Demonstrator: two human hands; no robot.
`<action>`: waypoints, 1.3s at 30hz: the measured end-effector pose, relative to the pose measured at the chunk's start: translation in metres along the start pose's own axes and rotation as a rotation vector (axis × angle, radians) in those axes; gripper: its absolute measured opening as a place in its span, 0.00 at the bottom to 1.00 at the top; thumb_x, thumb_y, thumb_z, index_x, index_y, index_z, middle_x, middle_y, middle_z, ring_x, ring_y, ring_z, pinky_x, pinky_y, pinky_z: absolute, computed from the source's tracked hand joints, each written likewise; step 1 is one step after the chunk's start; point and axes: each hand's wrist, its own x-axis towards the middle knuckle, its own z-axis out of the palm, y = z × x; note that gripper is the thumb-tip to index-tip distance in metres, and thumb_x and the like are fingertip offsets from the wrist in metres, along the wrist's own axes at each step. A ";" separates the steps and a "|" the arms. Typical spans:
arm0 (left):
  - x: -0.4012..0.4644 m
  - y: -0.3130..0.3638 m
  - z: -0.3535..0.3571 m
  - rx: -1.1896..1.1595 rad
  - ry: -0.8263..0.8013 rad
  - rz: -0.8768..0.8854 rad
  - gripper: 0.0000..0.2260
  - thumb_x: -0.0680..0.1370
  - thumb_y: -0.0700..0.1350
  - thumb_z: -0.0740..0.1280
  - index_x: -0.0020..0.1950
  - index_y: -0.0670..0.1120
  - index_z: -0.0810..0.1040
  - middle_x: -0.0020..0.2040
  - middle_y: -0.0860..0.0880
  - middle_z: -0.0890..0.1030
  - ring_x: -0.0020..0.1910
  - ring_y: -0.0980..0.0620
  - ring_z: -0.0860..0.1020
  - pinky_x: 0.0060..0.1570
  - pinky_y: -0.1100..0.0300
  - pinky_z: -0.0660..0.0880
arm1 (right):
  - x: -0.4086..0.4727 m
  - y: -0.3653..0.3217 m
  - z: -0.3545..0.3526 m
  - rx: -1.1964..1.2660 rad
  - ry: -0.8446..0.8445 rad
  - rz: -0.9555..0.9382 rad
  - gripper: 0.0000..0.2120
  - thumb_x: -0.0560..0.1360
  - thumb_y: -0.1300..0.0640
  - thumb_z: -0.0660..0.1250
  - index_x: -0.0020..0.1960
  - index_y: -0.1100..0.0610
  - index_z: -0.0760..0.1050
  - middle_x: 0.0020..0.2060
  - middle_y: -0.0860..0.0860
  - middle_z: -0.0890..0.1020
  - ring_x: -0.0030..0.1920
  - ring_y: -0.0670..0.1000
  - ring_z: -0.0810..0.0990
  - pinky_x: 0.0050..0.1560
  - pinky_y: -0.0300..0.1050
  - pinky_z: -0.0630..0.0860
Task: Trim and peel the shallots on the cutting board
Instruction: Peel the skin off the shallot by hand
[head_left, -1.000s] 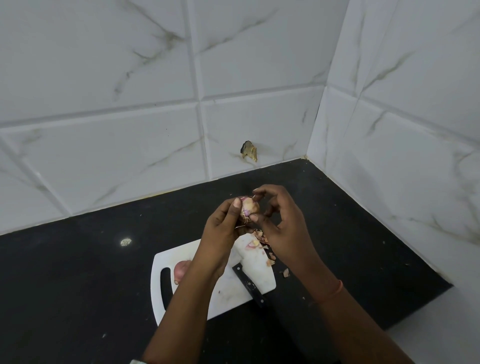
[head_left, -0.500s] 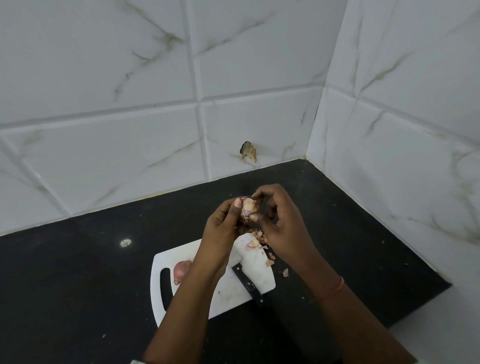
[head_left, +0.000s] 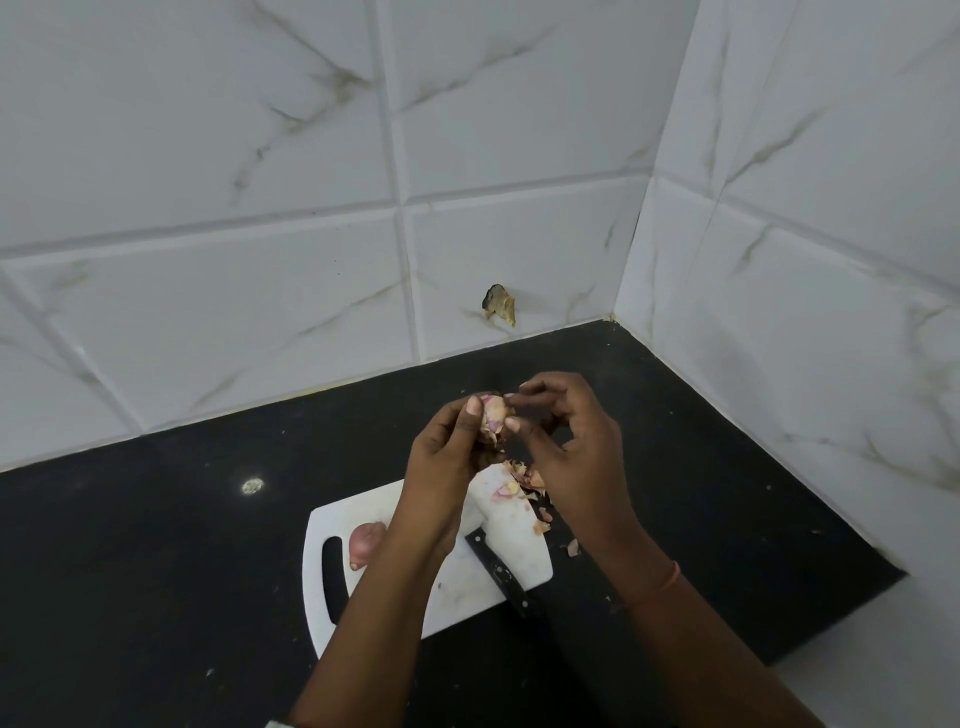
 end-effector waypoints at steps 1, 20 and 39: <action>0.000 0.000 0.000 0.005 0.001 -0.002 0.20 0.76 0.56 0.63 0.61 0.46 0.81 0.55 0.44 0.84 0.54 0.46 0.82 0.56 0.52 0.79 | 0.000 0.001 0.000 -0.017 0.014 -0.010 0.17 0.72 0.63 0.74 0.53 0.47 0.73 0.46 0.40 0.82 0.51 0.42 0.82 0.46 0.36 0.78; -0.002 0.004 0.005 0.113 0.059 -0.004 0.12 0.82 0.47 0.61 0.59 0.46 0.81 0.52 0.44 0.84 0.51 0.48 0.83 0.53 0.56 0.81 | 0.008 0.006 0.006 -0.148 -0.076 -0.078 0.17 0.73 0.71 0.65 0.55 0.53 0.72 0.46 0.42 0.75 0.51 0.48 0.77 0.52 0.49 0.78; -0.003 0.011 0.010 -0.589 0.177 -0.412 0.28 0.80 0.54 0.63 0.72 0.36 0.67 0.56 0.38 0.83 0.47 0.47 0.84 0.43 0.57 0.83 | -0.005 0.010 0.010 0.090 -0.055 -0.015 0.18 0.76 0.69 0.58 0.51 0.45 0.65 0.47 0.47 0.74 0.49 0.48 0.76 0.51 0.41 0.76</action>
